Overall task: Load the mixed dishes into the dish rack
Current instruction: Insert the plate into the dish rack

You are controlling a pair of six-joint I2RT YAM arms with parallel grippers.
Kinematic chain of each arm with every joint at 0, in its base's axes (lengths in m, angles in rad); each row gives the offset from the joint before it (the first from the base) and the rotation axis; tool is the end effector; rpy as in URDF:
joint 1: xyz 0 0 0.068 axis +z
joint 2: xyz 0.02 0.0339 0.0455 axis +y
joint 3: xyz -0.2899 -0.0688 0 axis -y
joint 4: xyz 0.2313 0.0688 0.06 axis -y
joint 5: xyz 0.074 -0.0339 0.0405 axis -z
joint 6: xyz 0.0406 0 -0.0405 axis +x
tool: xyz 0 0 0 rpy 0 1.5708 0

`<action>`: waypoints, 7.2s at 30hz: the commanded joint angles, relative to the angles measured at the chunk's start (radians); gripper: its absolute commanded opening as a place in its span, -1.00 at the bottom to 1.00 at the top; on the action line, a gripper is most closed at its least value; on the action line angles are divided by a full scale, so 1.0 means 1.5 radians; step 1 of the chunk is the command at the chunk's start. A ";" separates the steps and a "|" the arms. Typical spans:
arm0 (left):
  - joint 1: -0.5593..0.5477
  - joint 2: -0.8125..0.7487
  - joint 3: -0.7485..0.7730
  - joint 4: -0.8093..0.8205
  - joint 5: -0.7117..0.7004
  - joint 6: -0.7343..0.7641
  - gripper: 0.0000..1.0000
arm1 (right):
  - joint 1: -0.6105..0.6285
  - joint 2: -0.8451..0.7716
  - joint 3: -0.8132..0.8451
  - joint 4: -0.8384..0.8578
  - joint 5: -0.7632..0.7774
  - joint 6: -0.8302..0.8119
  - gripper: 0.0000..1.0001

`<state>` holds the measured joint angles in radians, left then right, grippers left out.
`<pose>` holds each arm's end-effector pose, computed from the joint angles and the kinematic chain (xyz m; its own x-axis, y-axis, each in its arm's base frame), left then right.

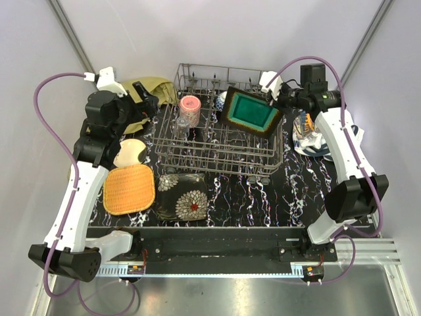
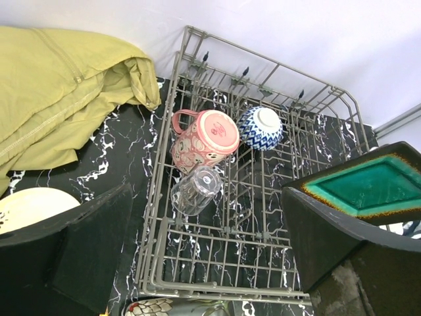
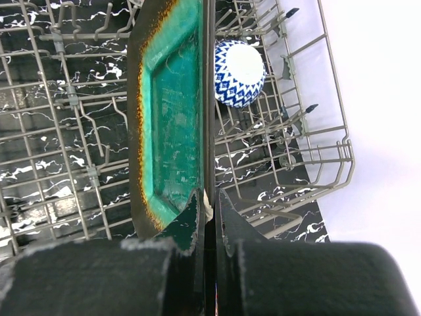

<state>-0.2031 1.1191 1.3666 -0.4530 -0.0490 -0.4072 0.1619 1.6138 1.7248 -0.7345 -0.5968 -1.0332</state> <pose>0.2111 -0.0415 0.4658 -0.2447 -0.3535 -0.9029 0.0627 0.9235 -0.3785 0.3349 0.0778 0.4256 0.2062 -0.6862 -0.6976 -0.7938 0.2995 -0.5293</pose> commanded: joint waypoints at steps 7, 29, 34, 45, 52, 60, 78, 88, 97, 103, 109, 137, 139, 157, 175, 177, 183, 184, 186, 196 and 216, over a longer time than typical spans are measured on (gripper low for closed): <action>0.015 -0.001 -0.009 0.046 -0.009 0.017 0.98 | -0.004 0.002 0.076 0.079 -0.074 -0.041 -1.00; 0.037 -0.002 -0.031 0.053 0.013 0.016 0.98 | -0.001 0.066 0.102 0.018 -0.107 -0.045 -1.00; 0.040 0.000 -0.032 0.053 0.020 0.016 0.98 | 0.011 0.082 0.115 -0.007 -0.078 -0.057 -1.00; 0.047 -0.005 -0.040 0.050 0.024 0.024 0.98 | 0.053 0.128 0.145 -0.057 0.001 -0.078 -1.00; 0.051 -0.010 -0.044 0.051 0.028 0.030 0.98 | 0.067 0.134 0.141 -0.057 0.047 -0.071 -1.00; 0.051 -0.011 -0.041 0.044 0.030 0.027 0.98 | 0.070 0.115 0.090 -0.012 0.042 -0.054 -1.00; 0.052 0.020 -0.049 0.074 0.013 0.015 0.98 | 0.069 0.102 0.043 0.042 0.034 -0.038 -1.00; 0.052 0.023 -0.049 0.089 0.026 0.000 0.98 | 0.054 0.056 0.053 0.091 0.026 -0.029 -1.00; 0.052 0.007 -0.052 0.085 0.047 0.002 0.98 | 0.050 0.043 0.094 0.173 0.037 0.005 -1.00; 0.052 -0.005 -0.051 0.075 0.058 0.006 0.98 | 0.041 0.043 0.132 0.193 0.039 0.020 -1.00; 0.053 -0.015 -0.054 0.071 0.061 0.011 0.98 | 0.029 0.050 0.183 0.224 0.015 0.042 -1.00; 0.054 -0.016 -0.059 0.081 0.079 0.003 0.98 | 0.028 0.396 0.590 0.405 -0.183 0.272 -1.00; 0.055 -0.016 -0.060 0.082 0.080 0.003 0.97 | 0.041 0.402 0.585 0.421 -0.184 0.274 -1.00; 0.056 -0.033 -0.069 0.075 0.080 0.004 0.98 | 0.117 0.406 0.512 0.392 -0.087 0.154 -1.00; 0.056 -0.032 -0.069 0.078 0.090 -0.003 0.98 | 0.145 0.392 0.496 0.322 0.017 0.044 -1.00; 0.056 -0.031 -0.068 0.079 0.093 -0.002 0.98 | 0.145 0.389 0.488 0.315 0.018 0.034 -1.00; 0.056 -0.030 -0.069 0.077 0.095 -0.002 0.98 | 0.153 0.389 0.489 0.277 0.060 -0.015 -1.00; 0.056 -0.030 -0.070 0.078 0.094 -0.002 0.98 | 0.153 0.388 0.490 0.271 0.067 -0.025 -1.00; 0.056 -0.029 -0.070 0.077 0.095 -0.001 0.98 | 0.153 0.387 0.490 0.262 0.077 -0.032 -1.00; 0.056 -0.028 -0.071 0.078 0.102 -0.002 0.98 | 0.159 0.387 0.485 0.227 0.107 -0.083 -1.00; 0.056 -0.028 -0.070 0.068 0.103 0.011 0.98 | 0.169 0.427 0.481 0.200 0.118 -0.097 -1.00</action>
<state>-0.1249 1.0939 1.2652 -0.3904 0.0872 -0.4007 0.4206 2.2890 2.4264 -0.5209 -0.4965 -1.0500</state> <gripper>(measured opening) 0.987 0.044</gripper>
